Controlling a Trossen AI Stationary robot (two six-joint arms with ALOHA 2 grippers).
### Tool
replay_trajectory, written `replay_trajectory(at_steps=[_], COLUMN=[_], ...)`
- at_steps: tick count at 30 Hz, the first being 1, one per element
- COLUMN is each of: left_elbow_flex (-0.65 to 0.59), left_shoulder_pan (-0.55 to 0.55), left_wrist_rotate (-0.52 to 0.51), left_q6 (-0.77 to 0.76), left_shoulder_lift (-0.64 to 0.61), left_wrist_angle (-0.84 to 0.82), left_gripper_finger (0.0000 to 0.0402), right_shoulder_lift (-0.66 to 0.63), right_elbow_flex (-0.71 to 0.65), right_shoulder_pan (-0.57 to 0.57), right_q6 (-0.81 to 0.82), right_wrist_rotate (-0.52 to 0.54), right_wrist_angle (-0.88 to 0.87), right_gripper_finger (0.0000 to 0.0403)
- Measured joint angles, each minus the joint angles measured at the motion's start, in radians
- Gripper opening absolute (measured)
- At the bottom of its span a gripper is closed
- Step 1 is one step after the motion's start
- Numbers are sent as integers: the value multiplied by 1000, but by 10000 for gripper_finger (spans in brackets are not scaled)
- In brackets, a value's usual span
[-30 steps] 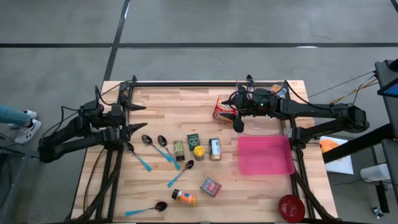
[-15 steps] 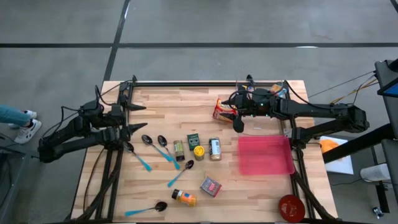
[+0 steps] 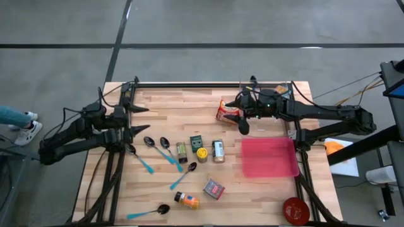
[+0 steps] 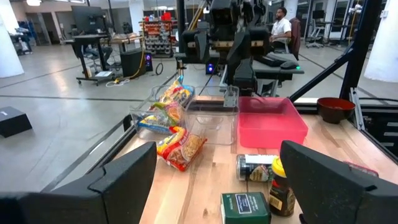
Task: Pick & Place Food Item
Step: Put the red noodle pack into the top transparent bin
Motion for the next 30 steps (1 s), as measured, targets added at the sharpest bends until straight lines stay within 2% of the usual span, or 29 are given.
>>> replay_trajectory(at_steps=[7,12,19,23,30], left_elbow_flex=[-44,-101,-236,-339,-326], left_shoulder_pan=[0,0,0,0,0], left_wrist_rotate=[0,0,0,-1,-26], left_q6=[0,0,1,-1,-74], left_shoulder_lift=[0,0,0,1,66], left_wrist_angle=[-12,-15,-14,-11,-18], left_gripper_finger=[345,345,345,345,345], right_shoulder_lift=[1,1,1,14,75], right_elbow_flex=[0,0,0,3,76], right_shoulder_pan=[0,0,0,0,-9], right_q6=[4,-58,33,109,116], right_wrist_rotate=[0,-2,-4,50,76], right_wrist_angle=[3,24,4,0,-62], right_gripper_finger=[244,244,244,244,244])
